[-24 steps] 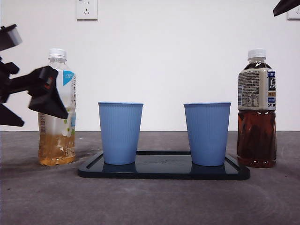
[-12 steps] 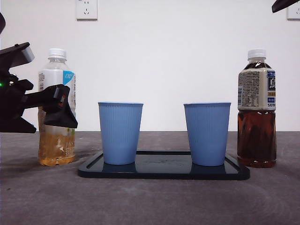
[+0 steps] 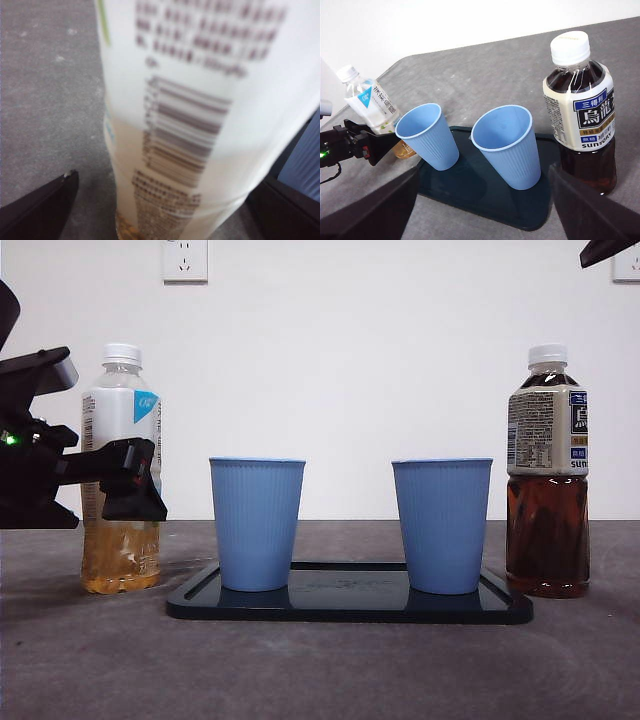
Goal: Pour the drink into the cup
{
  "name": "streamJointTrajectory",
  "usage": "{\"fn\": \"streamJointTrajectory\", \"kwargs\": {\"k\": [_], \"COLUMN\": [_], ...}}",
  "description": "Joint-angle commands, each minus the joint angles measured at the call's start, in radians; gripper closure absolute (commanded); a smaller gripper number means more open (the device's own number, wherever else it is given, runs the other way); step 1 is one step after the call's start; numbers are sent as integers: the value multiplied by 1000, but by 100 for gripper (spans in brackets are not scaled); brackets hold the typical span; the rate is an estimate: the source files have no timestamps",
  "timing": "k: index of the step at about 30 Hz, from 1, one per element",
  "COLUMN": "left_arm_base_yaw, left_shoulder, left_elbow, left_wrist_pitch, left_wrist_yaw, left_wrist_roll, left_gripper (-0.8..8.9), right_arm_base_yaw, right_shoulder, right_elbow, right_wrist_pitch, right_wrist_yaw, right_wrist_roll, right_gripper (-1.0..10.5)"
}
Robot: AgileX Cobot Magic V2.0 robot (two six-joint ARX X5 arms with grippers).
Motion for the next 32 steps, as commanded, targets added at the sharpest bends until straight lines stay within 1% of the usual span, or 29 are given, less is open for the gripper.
{"fn": "streamJointTrajectory", "kwargs": {"k": [1,4,8,11,15,22,28,32], "left_arm_base_yaw": [-2,-2,-2,-2,-2,-2,-2,-3], "left_shoulder": [24,24,24,24,19,-46,-167,-266], "left_elbow": [2,2,2,2,2,2,8,60], "left_wrist_pitch": [36,43,58,57,52,37,-78,-283], "left_wrist_yaw": [-5,-5,-5,-5,-5,-5,-27,-35], "left_wrist_roll": [11,11,15,20,53,96,178,261], "left_gripper": [373,451,512,516,572,572,571,570], "right_arm_base_yaw": [5,5,5,5,5,5,5,5], "right_shoulder": [0,0,0,0,0,0,0,0], "right_elbow": [16,16,16,16,16,16,16,16], "right_wrist_pitch": [8,8,1,-10,-20,-21,-21,-20], "right_wrist_yaw": [-3,-3,-3,-3,-3,-3,-3,-3], "right_wrist_roll": [-7,-8,-8,-11,-14,-19,-33,-35], "right_gripper": [534,534,534,534,534,534,534,534]}}
